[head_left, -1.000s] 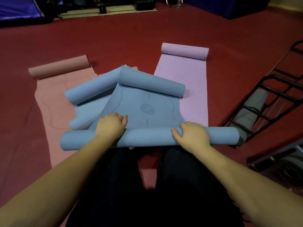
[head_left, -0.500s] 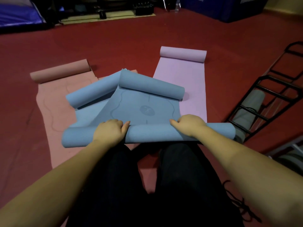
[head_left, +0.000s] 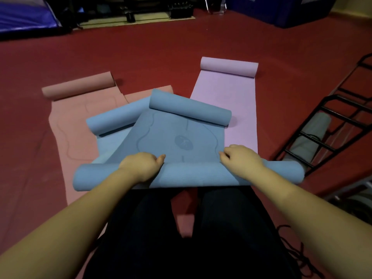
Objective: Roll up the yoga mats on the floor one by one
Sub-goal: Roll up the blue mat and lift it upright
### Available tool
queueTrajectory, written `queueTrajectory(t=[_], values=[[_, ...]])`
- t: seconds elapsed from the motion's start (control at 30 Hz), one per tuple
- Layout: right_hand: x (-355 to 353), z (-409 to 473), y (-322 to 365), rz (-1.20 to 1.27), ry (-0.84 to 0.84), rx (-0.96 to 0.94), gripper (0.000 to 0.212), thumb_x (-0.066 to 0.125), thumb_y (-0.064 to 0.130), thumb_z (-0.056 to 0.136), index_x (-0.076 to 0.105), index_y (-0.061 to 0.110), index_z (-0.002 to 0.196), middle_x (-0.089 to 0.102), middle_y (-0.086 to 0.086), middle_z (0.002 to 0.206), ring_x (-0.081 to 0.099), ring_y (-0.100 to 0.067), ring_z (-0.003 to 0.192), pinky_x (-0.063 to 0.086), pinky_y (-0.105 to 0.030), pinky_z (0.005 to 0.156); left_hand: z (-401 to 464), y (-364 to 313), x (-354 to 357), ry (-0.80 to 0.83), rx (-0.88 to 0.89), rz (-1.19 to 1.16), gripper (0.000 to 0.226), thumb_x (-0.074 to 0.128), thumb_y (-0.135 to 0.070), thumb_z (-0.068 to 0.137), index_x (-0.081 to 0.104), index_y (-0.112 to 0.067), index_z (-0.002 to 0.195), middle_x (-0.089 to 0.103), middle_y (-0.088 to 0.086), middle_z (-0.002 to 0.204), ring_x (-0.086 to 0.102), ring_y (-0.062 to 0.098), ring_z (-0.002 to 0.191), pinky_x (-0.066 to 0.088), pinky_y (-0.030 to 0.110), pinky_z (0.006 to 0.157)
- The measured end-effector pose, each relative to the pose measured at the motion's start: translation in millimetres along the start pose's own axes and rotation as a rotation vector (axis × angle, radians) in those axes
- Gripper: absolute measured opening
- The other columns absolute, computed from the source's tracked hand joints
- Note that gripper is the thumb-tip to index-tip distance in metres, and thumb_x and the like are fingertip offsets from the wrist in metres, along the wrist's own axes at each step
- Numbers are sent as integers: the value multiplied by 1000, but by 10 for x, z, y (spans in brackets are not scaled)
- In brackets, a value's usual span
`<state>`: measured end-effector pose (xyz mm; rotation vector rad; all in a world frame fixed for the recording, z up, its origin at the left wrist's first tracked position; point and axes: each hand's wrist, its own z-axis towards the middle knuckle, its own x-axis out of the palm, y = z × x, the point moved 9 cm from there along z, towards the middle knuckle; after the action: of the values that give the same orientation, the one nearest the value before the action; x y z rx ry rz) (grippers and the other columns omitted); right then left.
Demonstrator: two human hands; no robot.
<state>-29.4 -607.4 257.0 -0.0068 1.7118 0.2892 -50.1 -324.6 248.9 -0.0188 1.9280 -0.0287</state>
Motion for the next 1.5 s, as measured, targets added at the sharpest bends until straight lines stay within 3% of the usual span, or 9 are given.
queueTrajectory(t=[0.1, 0.33, 0.43, 0.57, 0.7, 0.83, 1.1, 1.33, 1.5], values=[[-98, -97, 46, -49, -240, 8, 61, 28, 49, 96, 67, 7, 80, 64, -14, 88, 61, -35, 89, 42, -36, 67, 160, 20, 56, 127, -10, -52, 67, 18, -57, 102, 65, -11, 117, 59, 14, 133, 55, 31, 118, 40, 39, 100], [155, -266, 81, -119, -304, 2, 58, 35, 58, 89, 63, 11, 70, 60, -9, 68, 59, -32, 69, 46, -37, 66, 445, 108, 212, 258, -47, -158, 66, 28, -57, 101, 47, -10, 143, 41, 15, 152, 40, 31, 136, 30, 38, 113], [96, -171, 75, -113, -301, 18, 63, 31, 60, 85, 65, 10, 68, 61, -9, 67, 61, -33, 69, 44, -35, 63, 450, 91, 133, 84, 42, -97, 52, 26, -49, 104, 53, -17, 134, 53, 10, 136, 46, 29, 125, 38, 43, 105], [63, -45, 109, -187, -221, 9, 77, 12, 66, 83, 68, 13, 85, 66, -8, 87, 62, -30, 86, 39, -35, 70, 145, 70, -253, -425, 8, -151, 49, 34, -39, 104, 62, -10, 76, 65, 11, 86, 62, 35, 86, 48, 41, 71], [89, 81, 69, -157, -105, 50, 61, 28, 59, 97, 69, 15, 92, 69, -8, 99, 63, -29, 95, 42, -33, 74, -113, 69, -108, -596, 35, -79, 44, 34, -42, 95, 54, -16, 65, 59, 5, 72, 58, 33, 72, 43, 40, 61], [81, 202, 68, -158, 17, 67, 65, 24, 59, 97, 72, 15, 100, 68, -11, 105, 62, -30, 99, 42, -33, 76, -207, 43, 91, -605, 125, 11, 40, 32, -45, 97, 57, -17, 81, 60, 1, 80, 57, 28, 77, 44, 42, 77], [-4, 192, 1, -62, 158, 98, 67, 25, 60, 96, 71, 12, 101, 66, -14, 109, 56, -29, 91, 41, -33, 76, -121, 5, -149, -522, 124, 20, 54, 25, -46, 95, 62, -17, 71, 63, 3, 74, 62, 30, 75, 44, 39, 69], [44, -19, -175, 40, 422, 126, 67, 30, 59, 98, 58, 10, 133, 52, -17, 142, 52, -28, 122, 37, -31, 90, -283, -188, -277, -408, 131, 21, 62, 15, -53, 100, 62, -18, 80, 65, 3, 92, 63, 27, 90, 48, 37, 75], [87, -18, -132, 43, 250, 39, 46, 36, 55, 98, 67, 20, 100, 62, -4, 115, 57, -26, 109, 43, -33, 84, -225, -206, -144, -227, 84, 53, 56, 20, -50, 104, 65, -18, 92, 67, 6, 107, 63, 29, 101, 48, 37, 87]])
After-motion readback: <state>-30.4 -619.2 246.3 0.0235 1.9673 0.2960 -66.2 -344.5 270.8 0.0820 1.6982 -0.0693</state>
